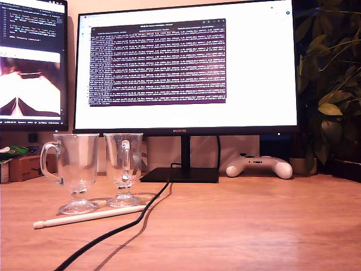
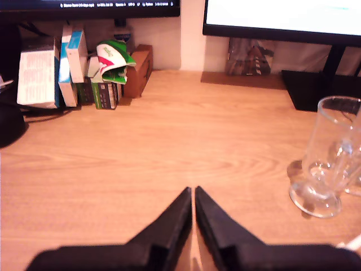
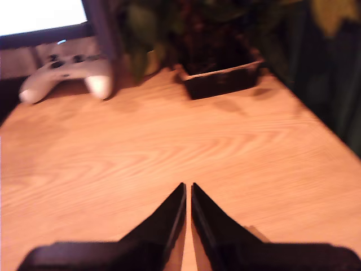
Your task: Pick the small glass cups in front of you with each of your hands, and place them behind the white pen
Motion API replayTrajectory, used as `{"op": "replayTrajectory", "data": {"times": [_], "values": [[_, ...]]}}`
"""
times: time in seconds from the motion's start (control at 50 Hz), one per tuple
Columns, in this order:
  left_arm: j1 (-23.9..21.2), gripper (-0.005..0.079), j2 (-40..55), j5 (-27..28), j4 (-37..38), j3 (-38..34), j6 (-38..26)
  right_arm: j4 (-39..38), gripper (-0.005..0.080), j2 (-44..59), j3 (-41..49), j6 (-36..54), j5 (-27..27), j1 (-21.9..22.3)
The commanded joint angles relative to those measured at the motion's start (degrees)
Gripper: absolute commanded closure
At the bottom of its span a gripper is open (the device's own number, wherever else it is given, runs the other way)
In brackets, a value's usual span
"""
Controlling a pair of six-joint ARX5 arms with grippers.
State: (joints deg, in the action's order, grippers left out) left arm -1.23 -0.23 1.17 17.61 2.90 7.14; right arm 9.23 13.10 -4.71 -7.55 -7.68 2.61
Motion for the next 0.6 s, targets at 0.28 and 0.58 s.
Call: {"op": "replayTrajectory", "data": {"times": [0.28, 0.58], "values": [[0.17, 0.0762, -0.48, -0.2, -2.6, -2.97, -0.07, 5.35, 0.076, -12.04, 2.14, 0.11, -0.13, 0.04], [0.37, 0.0762, -0.48, -0.59, -4.15, -3.5, -0.07, 2.34, 0.076, -13.05, 2.14, 2.75, 3.91, -0.72]]}}
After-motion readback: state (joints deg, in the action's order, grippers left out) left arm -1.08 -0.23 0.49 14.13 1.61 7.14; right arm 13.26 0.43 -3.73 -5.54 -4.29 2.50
